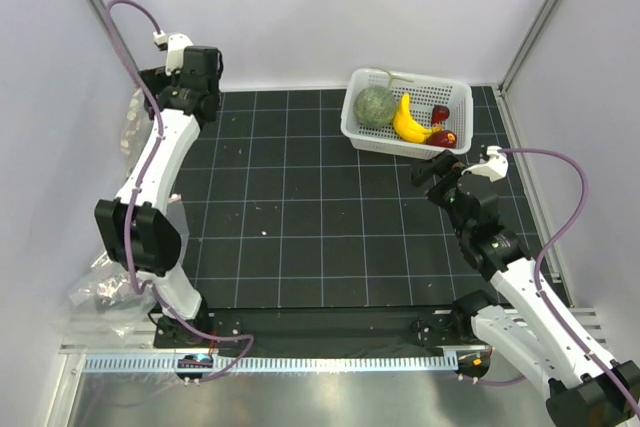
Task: Place the food in the zip-top bag and seal the zipper
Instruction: Pick up the zipper food storage bag at the corner of the board.
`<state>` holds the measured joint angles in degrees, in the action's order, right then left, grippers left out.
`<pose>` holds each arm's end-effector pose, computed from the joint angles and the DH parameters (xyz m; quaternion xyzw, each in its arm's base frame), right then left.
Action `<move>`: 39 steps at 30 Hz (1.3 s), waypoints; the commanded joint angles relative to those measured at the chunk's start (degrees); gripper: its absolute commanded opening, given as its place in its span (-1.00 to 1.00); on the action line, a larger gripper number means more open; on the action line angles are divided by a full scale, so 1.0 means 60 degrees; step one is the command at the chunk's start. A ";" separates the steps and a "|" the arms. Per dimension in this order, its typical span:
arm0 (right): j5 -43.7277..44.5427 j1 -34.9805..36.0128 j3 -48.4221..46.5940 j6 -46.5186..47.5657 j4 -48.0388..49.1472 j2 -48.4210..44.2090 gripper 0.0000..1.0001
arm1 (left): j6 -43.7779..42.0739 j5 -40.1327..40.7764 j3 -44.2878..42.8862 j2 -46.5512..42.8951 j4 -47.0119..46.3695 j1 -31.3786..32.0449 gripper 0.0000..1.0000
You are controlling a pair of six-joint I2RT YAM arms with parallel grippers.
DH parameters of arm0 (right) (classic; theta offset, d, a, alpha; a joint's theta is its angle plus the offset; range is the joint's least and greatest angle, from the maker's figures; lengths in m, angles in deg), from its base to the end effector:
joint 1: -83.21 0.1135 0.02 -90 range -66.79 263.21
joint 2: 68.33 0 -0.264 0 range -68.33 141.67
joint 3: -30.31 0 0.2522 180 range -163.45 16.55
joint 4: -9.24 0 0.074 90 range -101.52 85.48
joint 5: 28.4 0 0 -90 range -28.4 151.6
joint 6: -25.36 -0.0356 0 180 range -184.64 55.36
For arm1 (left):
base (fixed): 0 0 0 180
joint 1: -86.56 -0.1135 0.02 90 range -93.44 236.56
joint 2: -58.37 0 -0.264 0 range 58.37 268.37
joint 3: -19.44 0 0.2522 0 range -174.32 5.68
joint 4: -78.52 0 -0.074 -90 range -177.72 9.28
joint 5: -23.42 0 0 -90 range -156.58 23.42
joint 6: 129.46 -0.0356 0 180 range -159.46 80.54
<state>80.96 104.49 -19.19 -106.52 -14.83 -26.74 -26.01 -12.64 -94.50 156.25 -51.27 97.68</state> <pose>0.1680 0.0528 0.2935 0.2403 0.7573 0.1956 0.5749 0.3756 -0.0445 0.3915 -0.2284 0.7830 0.3027 0.4931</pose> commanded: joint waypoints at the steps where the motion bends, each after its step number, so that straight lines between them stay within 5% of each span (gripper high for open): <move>1: -0.0339 0.0013 -0.0136 0.0111 0.0414 -0.0134 0.99 | -0.0703 0.0386 -0.0704 0.0996 0.0693 -0.0474 1.00; 13: -0.0911 0.0013 -0.0092 0.0053 0.0473 -0.0323 0.99 | -0.1481 -0.0066 -0.5347 0.5158 0.2552 -0.2084 0.99; 18: -0.0853 0.0013 0.0040 -0.0005 0.0487 -0.0719 0.99 | -0.1057 -0.0491 -0.5599 0.5863 0.2510 -0.3065 1.00; 21: -0.0911 0.0028 0.0069 -0.0035 0.0502 -0.0910 0.99 | -0.1070 -0.2027 -0.5144 0.6023 0.2041 -0.3535 1.00; 26: -0.0633 0.0013 0.0186 0.0053 0.0458 -0.1173 0.99 | -0.0253 -0.2920 -0.8377 0.8673 0.4470 -0.3639 0.99; 28: -0.0604 0.0013 0.0186 0.0038 0.0458 -0.1203 0.99 | 0.0449 -0.4867 -0.8573 0.8605 0.4619 -0.3931 0.63; 29: -0.0604 0.0013 0.0186 0.0053 0.0472 -0.1203 0.99 | 0.1077 -0.5336 -0.8282 0.8342 0.4227 -0.4005 -0.15; 31: -0.0604 0.0013 0.0157 0.0024 0.0472 -0.1218 0.99 | 0.1317 -0.5809 -0.6615 0.7494 0.2914 -0.3977 -0.92; 34: -0.0604 0.0013 0.0128 0.0038 0.0414 -0.1247 0.99 | 0.1245 -0.5374 -0.4839 0.5852 0.1694 -0.3480 -0.99; 39: -0.0648 0.0013 0.0142 0.0096 0.0472 -0.1232 0.99 | 0.1549 -0.5939 -0.4675 0.4519 0.1879 -0.2105 -1.00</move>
<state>76.65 104.49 -18.01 -106.61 -14.00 -33.58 -19.80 -43.31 -120.44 194.09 -34.81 78.84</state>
